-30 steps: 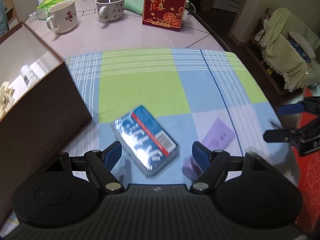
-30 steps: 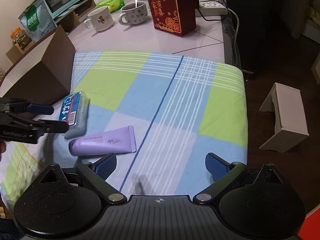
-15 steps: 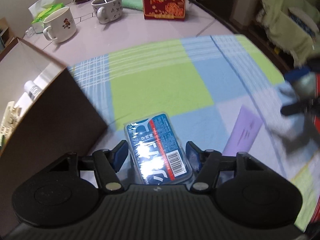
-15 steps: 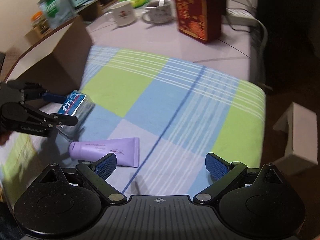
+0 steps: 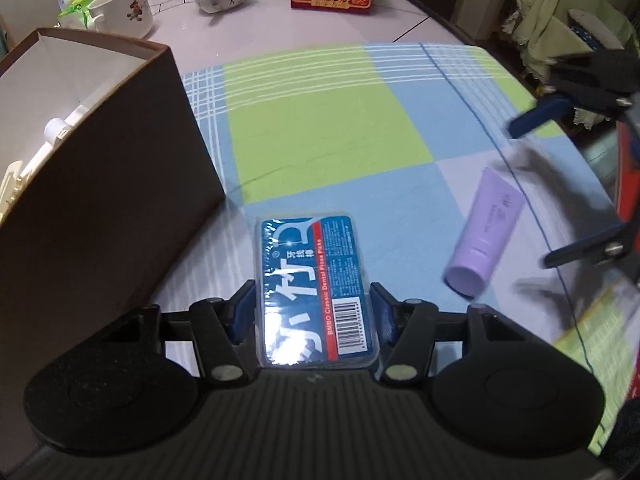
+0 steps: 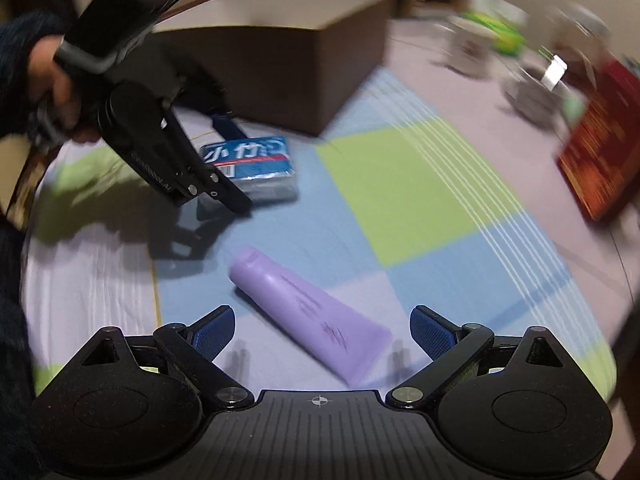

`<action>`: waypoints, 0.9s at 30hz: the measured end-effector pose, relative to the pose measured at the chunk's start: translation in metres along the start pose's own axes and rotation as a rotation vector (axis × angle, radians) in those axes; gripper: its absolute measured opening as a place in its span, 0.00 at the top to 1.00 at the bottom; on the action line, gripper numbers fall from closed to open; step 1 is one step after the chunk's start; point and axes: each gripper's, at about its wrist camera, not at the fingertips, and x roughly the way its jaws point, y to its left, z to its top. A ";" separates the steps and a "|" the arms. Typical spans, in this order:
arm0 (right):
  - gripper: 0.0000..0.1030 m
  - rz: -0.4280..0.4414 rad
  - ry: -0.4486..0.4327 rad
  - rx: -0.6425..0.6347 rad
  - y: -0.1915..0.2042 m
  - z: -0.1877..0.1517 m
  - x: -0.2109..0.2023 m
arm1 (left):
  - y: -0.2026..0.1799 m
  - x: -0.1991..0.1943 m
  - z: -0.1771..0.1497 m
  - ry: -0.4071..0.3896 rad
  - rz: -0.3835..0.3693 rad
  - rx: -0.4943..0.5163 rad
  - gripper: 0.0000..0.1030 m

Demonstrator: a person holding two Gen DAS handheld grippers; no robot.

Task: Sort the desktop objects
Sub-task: 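Grasp the blue dental floss box with the left gripper while the right gripper grasps the purple tube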

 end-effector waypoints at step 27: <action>0.71 0.158 0.071 0.569 0.020 0.004 0.043 | 0.035 -0.102 -0.078 -0.070 -0.001 0.014 0.48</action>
